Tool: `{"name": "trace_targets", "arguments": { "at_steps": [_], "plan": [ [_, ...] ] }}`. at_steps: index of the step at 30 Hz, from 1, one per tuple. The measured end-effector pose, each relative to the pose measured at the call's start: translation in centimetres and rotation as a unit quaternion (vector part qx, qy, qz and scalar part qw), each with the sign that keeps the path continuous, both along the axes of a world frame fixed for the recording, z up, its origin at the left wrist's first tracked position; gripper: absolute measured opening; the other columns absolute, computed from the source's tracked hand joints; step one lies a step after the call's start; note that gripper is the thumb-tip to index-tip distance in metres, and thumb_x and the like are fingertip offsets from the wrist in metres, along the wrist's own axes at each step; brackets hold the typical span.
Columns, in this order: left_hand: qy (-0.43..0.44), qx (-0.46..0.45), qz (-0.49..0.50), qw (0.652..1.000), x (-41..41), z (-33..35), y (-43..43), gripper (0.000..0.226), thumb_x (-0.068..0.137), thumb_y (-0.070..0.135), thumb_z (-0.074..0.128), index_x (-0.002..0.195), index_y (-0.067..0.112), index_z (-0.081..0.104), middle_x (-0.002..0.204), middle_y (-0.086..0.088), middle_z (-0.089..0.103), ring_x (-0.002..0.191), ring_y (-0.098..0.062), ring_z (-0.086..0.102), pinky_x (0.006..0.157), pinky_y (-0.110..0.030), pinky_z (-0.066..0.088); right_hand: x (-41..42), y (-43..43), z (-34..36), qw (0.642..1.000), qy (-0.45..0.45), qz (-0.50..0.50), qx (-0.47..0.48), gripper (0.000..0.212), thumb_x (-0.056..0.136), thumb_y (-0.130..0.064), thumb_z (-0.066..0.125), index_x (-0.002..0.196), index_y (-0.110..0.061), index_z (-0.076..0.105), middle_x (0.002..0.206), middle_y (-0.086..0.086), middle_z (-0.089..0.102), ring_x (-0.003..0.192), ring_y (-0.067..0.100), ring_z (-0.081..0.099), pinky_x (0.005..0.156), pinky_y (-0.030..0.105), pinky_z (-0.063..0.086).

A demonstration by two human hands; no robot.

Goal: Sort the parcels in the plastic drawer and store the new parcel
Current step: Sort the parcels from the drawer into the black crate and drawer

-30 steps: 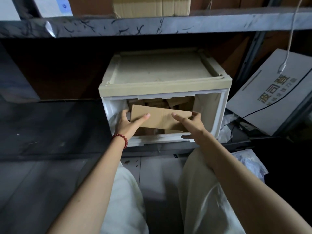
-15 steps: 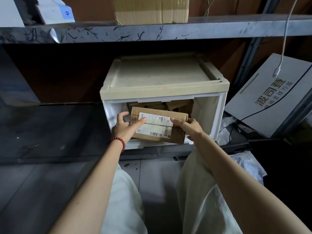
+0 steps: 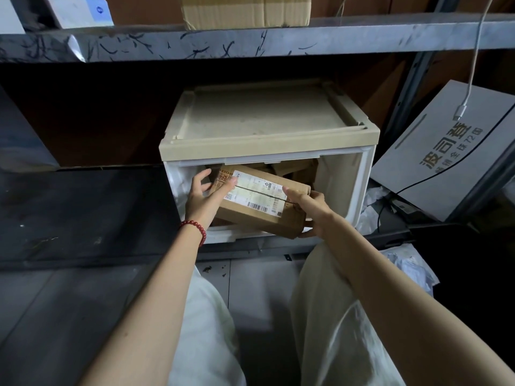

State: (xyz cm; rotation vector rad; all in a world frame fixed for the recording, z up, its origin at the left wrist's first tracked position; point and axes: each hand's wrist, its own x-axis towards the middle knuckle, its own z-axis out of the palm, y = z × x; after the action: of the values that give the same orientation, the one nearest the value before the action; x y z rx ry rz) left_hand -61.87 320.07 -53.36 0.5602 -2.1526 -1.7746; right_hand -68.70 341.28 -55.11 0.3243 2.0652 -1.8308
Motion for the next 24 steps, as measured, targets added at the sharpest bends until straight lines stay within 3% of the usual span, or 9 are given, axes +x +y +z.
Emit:
{"name": "trace_targets", "arguments": {
  "at_steps": [3, 8, 11, 14, 17, 19, 21, 24],
  "plan": [
    [0.001, -0.008, 0.007, 1.000, -0.1, -0.1, -0.2, 0.067, 0.077, 0.054, 0.071, 0.135, 0.038, 0.041, 0.136, 0.005, 0.050, 0.111, -0.013, 0.046, 0.087, -0.033, 0.037, -0.1, -0.1, -0.2, 0.999, -0.024, -0.027, 0.001, 0.096, 0.071, -0.059, 0.073, 0.140, -0.014, 0.025, 0.128, 0.006, 0.052, 0.111, 0.026, 0.059, 0.088, 0.051, 0.053],
    [-0.021, -0.052, 0.005, 0.998, -0.3, -0.7, -0.7, 0.075, 0.077, 0.049, 0.073, 0.141, 0.030, 0.038, 0.142, 0.003, 0.044, 0.118, -0.013, 0.045, 0.090, -0.027, 0.036, -0.3, -0.3, -0.2, 0.999, -0.031, -0.011, 0.001, 0.068, 0.083, -0.052, 0.065, 0.133, -0.012, 0.041, 0.124, 0.007, 0.057, 0.105, 0.021, 0.057, 0.064, 0.034, 0.048],
    [-0.085, -0.050, -0.001, 0.995, -0.4, -1.0, -0.9, 0.084, 0.074, 0.056, 0.073, 0.144, 0.023, 0.039, 0.143, 0.000, 0.043, 0.128, -0.021, 0.043, 0.101, -0.035, 0.039, -0.6, -0.2, -0.3, 1.000, -0.007, -0.019, 0.008, 0.064, 0.086, -0.045, 0.065, 0.136, -0.014, 0.040, 0.129, 0.008, 0.052, 0.107, 0.022, 0.052, 0.080, 0.038, 0.045],
    [-0.105, 0.012, -0.015, 0.994, -0.6, -1.1, -0.9, 0.072, 0.070, 0.057, 0.075, 0.126, 0.019, 0.055, 0.118, 0.003, 0.055, 0.115, -0.021, 0.051, 0.097, -0.037, 0.043, -0.7, 0.2, -0.1, 1.000, -0.004, -0.004, -0.009, 0.066, 0.085, -0.040, 0.068, 0.138, -0.015, 0.038, 0.133, 0.009, 0.049, 0.112, 0.029, 0.053, 0.073, 0.041, 0.046],
    [-0.100, 0.069, -0.011, 0.993, -1.0, -1.0, -0.7, 0.083, 0.056, 0.061, 0.080, 0.121, 0.026, 0.041, 0.119, -0.002, 0.055, 0.109, -0.023, 0.056, 0.097, -0.047, 0.047, -0.1, 1.4, 0.1, 0.996, -0.025, 0.021, -0.081, 0.056, 0.083, -0.034, 0.073, 0.131, -0.020, 0.047, 0.125, 0.009, 0.054, 0.098, 0.027, 0.056, 0.062, 0.036, 0.051],
    [-0.095, 0.091, -0.017, 0.991, -1.4, -1.0, -0.2, 0.070, 0.067, 0.053, 0.079, 0.117, 0.023, 0.040, 0.110, -0.006, 0.058, 0.100, -0.022, 0.059, 0.093, -0.046, 0.049, 0.4, 2.9, -0.2, 0.993, -0.028, 0.005, -0.114, 0.051, 0.080, -0.030, 0.076, 0.123, -0.025, 0.049, 0.115, 0.003, 0.057, 0.093, 0.022, 0.057, 0.064, 0.034, 0.053],
    [-0.101, 0.104, -0.035, 0.989, -1.3, -1.2, 0.5, 0.064, 0.073, 0.046, 0.077, 0.119, 0.021, 0.040, 0.100, -0.004, 0.059, 0.093, -0.021, 0.060, 0.091, -0.045, 0.050, 0.9, 4.4, -0.7, 0.991, -0.034, 0.005, -0.131, 0.054, 0.074, -0.030, 0.081, 0.119, -0.027, 0.050, 0.118, 0.002, 0.057, 0.099, 0.020, 0.057, 0.064, 0.034, 0.054],
    [-0.130, 0.079, -0.093, 0.984, -0.8, -1.5, 2.0, 0.098, 0.044, 0.066, 0.084, 0.124, 0.031, 0.039, 0.120, -0.007, 0.057, 0.107, -0.025, 0.058, 0.094, -0.053, 0.048, 1.7, 6.8, -1.3, 0.992, -0.041, 0.009, -0.123, 0.063, 0.069, -0.033, 0.084, 0.122, -0.024, 0.050, 0.125, 0.003, 0.056, 0.106, 0.020, 0.058, 0.073, 0.038, 0.057]
  ]
}}
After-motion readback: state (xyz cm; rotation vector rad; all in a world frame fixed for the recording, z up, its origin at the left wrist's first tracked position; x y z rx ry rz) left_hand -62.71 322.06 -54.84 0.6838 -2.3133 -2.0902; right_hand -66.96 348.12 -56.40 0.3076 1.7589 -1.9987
